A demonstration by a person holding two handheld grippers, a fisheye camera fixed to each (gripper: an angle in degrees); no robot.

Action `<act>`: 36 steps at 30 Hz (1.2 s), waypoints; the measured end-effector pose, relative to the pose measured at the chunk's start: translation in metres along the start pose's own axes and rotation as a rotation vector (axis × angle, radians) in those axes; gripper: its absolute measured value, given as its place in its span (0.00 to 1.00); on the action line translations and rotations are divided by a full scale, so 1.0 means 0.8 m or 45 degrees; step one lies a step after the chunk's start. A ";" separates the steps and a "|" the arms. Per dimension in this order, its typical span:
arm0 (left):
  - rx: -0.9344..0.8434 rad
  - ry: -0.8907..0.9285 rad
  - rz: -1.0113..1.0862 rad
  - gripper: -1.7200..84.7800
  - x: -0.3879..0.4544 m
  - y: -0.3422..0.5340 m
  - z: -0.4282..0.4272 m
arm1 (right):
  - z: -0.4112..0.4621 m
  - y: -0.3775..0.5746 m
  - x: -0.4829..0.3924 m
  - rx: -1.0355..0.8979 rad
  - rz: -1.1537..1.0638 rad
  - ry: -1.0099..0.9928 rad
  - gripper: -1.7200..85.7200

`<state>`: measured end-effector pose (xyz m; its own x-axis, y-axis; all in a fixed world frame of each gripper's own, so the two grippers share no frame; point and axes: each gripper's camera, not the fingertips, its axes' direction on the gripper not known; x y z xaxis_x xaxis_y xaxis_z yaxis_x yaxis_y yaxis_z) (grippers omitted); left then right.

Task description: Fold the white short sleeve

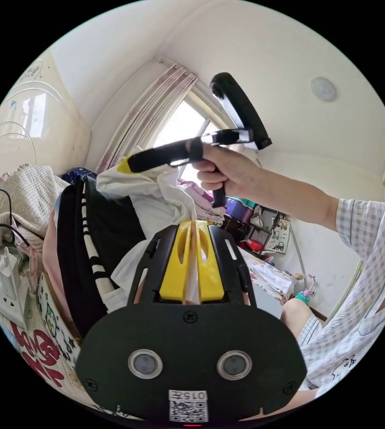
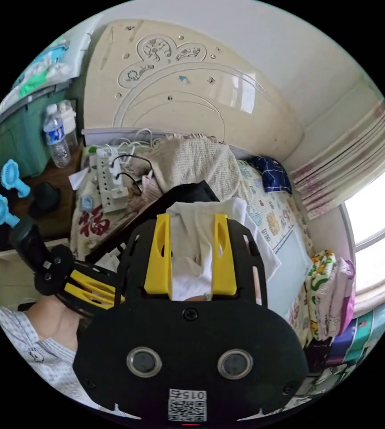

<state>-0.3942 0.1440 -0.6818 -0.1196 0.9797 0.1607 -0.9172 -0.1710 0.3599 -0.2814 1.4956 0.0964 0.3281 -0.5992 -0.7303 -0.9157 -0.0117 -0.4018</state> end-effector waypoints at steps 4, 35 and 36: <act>0.015 0.004 -0.015 0.01 0.003 0.001 0.014 | -0.008 0.009 0.019 -0.170 -0.115 -0.010 0.20; 0.137 0.344 -0.034 0.01 0.236 -0.007 0.150 | -0.990 0.459 0.547 0.834 0.981 0.107 0.06; 0.096 0.368 -0.056 0.01 0.251 0.004 0.172 | -1.015 0.476 0.555 0.800 1.011 0.130 0.06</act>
<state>-0.3691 0.3259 -0.5222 -0.1935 0.9736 -0.1208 -0.8944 -0.1244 0.4296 -0.6733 0.5751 0.0679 -0.3701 -0.3166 -0.8734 -0.5627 0.8244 -0.0604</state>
